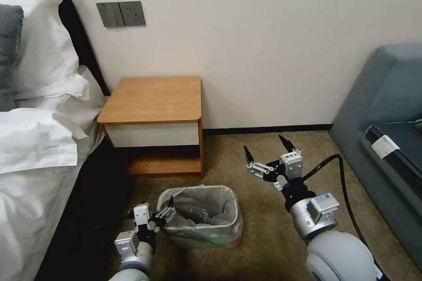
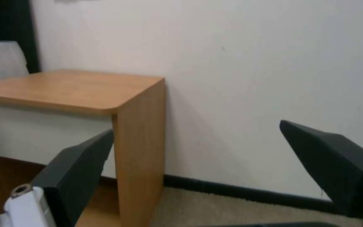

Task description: Pick up the garbage bag from the table and place it over the trash can.

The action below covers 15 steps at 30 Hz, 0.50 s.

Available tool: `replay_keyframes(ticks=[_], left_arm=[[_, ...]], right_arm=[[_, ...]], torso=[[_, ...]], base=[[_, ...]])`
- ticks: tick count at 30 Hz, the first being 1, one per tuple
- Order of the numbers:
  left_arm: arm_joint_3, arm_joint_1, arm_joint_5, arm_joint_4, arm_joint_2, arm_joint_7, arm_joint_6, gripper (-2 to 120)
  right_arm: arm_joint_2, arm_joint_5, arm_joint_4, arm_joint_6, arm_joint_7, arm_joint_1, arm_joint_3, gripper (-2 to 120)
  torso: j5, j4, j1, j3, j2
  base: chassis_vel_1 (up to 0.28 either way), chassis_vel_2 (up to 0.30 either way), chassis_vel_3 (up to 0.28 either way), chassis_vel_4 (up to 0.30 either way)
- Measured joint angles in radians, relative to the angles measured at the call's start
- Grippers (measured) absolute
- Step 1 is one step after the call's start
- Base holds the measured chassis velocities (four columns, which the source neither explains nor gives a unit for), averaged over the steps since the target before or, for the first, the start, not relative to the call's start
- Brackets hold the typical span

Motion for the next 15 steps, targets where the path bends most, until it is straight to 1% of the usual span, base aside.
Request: replay_keyframes(ticks=[1, 3, 5, 6, 8, 9, 12, 13, 15], left_arm=[[0.000, 0.000, 0.000, 0.000, 0.000, 0.000, 0.000, 100], [-0.042, 0.003, 0.062, -0.010, 0.001, 0.023, -0.053, 100], [-0.072, 0.010, 0.105, -0.022, 0.002, 0.038, -0.098, 100], [-0.072, 0.010, 0.105, -0.022, 0.002, 0.038, -0.098, 100], [-0.083, 0.024, 0.134, -0.043, 0.001, 0.068, -0.139, 100], [-0.083, 0.024, 0.134, -0.043, 0.001, 0.068, -0.139, 100], [-0.088, 0.056, 0.146, -0.070, -0.012, 0.120, -0.195, 100], [-0.088, 0.056, 0.146, -0.070, -0.012, 0.120, -0.195, 100], [-0.094, 0.084, 0.143, -0.097, -0.023, 0.145, -0.211, 100]], right_arm=[[0.000, 0.000, 0.000, 0.000, 0.000, 0.000, 0.000, 100], [0.026, -0.040, -0.019, 0.060, -0.001, -0.053, 0.002, 100], [0.057, -0.084, -0.053, 0.150, -0.009, -0.111, 0.004, 100], [0.057, -0.084, -0.053, 0.150, -0.009, -0.111, 0.004, 100], [0.099, -0.117, -0.082, 0.243, -0.019, -0.172, 0.005, 100], [0.099, -0.117, -0.082, 0.243, -0.019, -0.172, 0.005, 100], [0.155, -0.167, -0.110, 0.340, -0.035, -0.242, 0.007, 100], [0.155, -0.167, -0.110, 0.340, -0.035, -0.242, 0.007, 100], [0.182, -0.192, -0.116, 0.389, -0.054, -0.282, 0.018, 100]], torso=[[0.0000, 0.0000, 0.000, 0.000, 0.000], [-0.0001, 0.0000, 0.000, 0.000, 0.000], [0.0001, 0.0000, 0.000, 0.000, 0.000], [0.0001, 0.0000, 0.000, 0.000, 0.000], [0.0001, -0.0001, 0.000, 0.000, 0.000], [0.0001, -0.0001, 0.000, 0.000, 0.000], [0.0001, 0.0000, 0.000, 0.000, 0.000], [0.0001, 0.0000, 0.000, 0.000, 0.000], [0.0000, -0.0001, 0.000, 0.000, 0.000]], base=[[0.000, 0.000, 0.000, 0.000], [0.000, 0.000, 0.000, 0.000], [0.000, 0.000, 0.000, 0.000], [0.000, 0.000, 0.000, 0.000], [0.000, 0.000, 0.000, 0.000], [0.000, 0.000, 0.000, 0.000], [0.000, 0.000, 0.000, 0.000], [0.000, 0.000, 0.000, 0.000], [0.000, 0.000, 0.000, 0.000]])
